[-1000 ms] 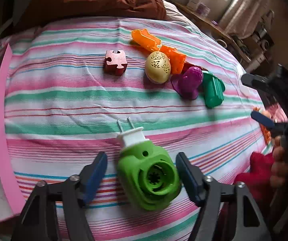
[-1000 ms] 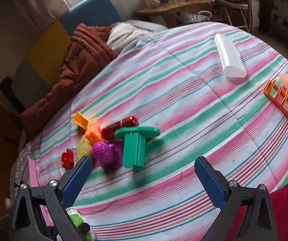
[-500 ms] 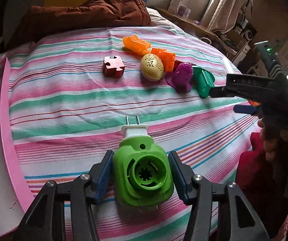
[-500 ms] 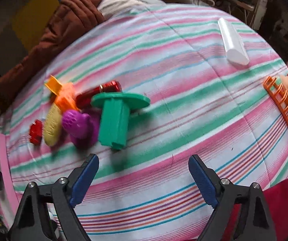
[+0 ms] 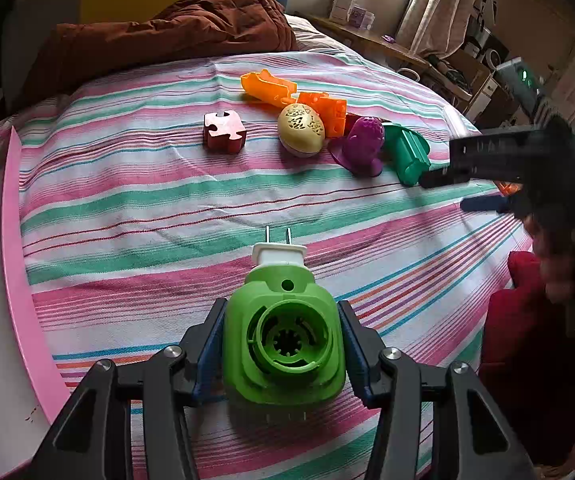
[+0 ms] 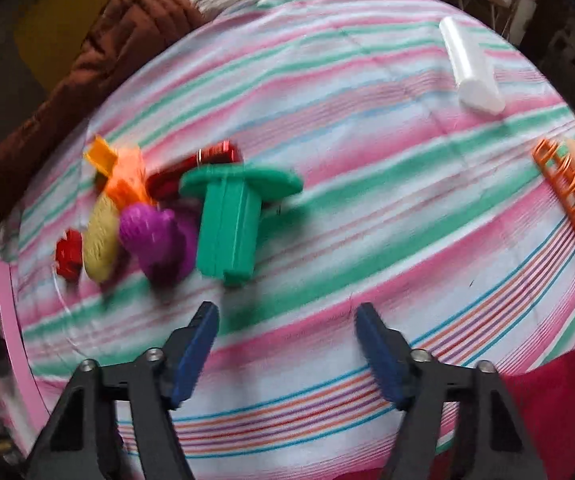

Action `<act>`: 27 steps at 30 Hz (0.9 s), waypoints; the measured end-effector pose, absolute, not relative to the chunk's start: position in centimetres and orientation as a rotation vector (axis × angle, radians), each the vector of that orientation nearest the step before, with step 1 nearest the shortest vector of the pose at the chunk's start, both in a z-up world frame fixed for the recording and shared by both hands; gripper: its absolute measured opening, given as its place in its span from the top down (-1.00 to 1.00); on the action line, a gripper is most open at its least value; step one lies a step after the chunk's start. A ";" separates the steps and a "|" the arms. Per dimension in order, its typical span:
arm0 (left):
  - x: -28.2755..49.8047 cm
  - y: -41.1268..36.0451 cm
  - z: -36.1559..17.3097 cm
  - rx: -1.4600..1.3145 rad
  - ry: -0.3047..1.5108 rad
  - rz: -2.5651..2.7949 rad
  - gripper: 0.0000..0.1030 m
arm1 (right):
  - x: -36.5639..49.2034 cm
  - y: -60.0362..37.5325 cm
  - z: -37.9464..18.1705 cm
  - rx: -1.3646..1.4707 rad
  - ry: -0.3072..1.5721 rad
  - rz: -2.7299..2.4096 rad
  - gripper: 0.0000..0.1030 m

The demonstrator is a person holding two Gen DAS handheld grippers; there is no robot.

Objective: Organize rigid objects
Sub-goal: 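Grasp the teal stamp with the right gripper while the left gripper holds the green toy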

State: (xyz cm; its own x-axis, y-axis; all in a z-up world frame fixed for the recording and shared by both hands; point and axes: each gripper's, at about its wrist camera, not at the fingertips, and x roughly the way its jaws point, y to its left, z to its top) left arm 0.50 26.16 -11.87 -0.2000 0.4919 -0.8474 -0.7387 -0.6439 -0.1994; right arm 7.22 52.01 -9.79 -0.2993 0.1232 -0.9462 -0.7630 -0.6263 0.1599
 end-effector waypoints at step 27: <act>1.3 26.9 -11.0 -1.187 0.382 1.975 -0.03 | 3.2 51.7 -10.1 -1.368 0.508 2.069 0.42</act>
